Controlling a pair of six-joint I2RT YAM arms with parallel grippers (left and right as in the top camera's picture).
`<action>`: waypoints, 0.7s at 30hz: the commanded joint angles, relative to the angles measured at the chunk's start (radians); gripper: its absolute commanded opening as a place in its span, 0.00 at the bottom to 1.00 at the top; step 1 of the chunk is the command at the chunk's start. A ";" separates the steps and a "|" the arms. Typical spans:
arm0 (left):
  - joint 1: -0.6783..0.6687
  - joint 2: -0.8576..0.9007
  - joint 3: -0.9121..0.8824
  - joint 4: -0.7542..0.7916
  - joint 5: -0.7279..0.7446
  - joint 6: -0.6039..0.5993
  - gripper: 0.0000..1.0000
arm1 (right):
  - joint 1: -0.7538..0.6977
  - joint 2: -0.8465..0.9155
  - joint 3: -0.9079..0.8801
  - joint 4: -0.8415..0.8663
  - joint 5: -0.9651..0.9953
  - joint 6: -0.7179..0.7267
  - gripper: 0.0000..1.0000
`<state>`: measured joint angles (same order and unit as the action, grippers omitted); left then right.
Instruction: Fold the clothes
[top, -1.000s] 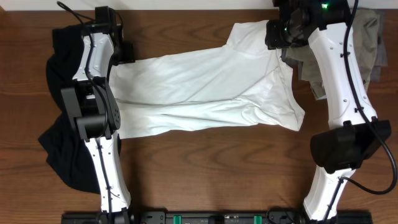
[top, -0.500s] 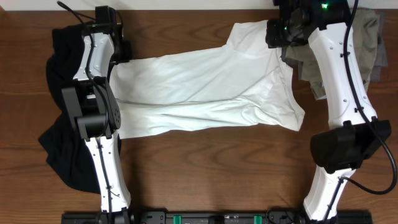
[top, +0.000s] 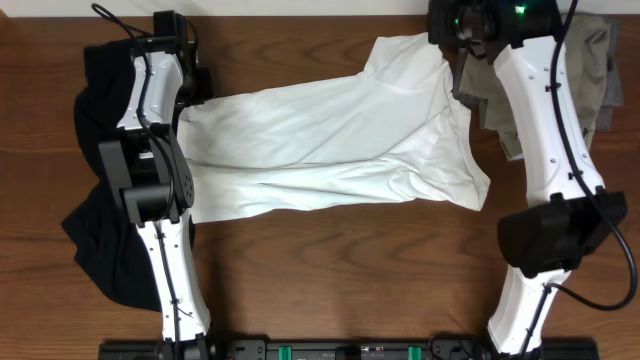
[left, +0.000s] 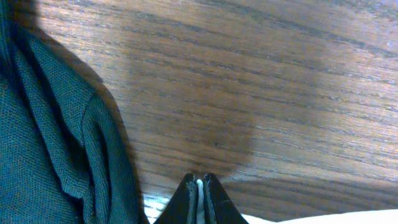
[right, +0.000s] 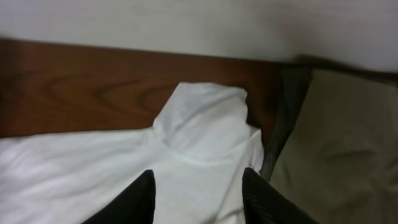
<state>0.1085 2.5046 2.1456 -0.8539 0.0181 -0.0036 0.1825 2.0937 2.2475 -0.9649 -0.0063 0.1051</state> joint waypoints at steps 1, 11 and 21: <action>0.003 -0.040 0.005 -0.009 -0.012 -0.017 0.06 | 0.005 0.097 0.014 0.033 0.045 0.006 0.50; 0.003 -0.041 0.005 -0.022 -0.012 -0.017 0.06 | -0.027 0.284 0.014 0.204 0.085 0.026 0.54; 0.003 -0.041 0.005 -0.023 -0.012 -0.017 0.06 | -0.094 0.359 0.014 0.276 0.050 0.059 0.48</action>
<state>0.1085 2.5023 2.1456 -0.8711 0.0185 -0.0040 0.1081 2.4191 2.2539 -0.6891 0.0582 0.1440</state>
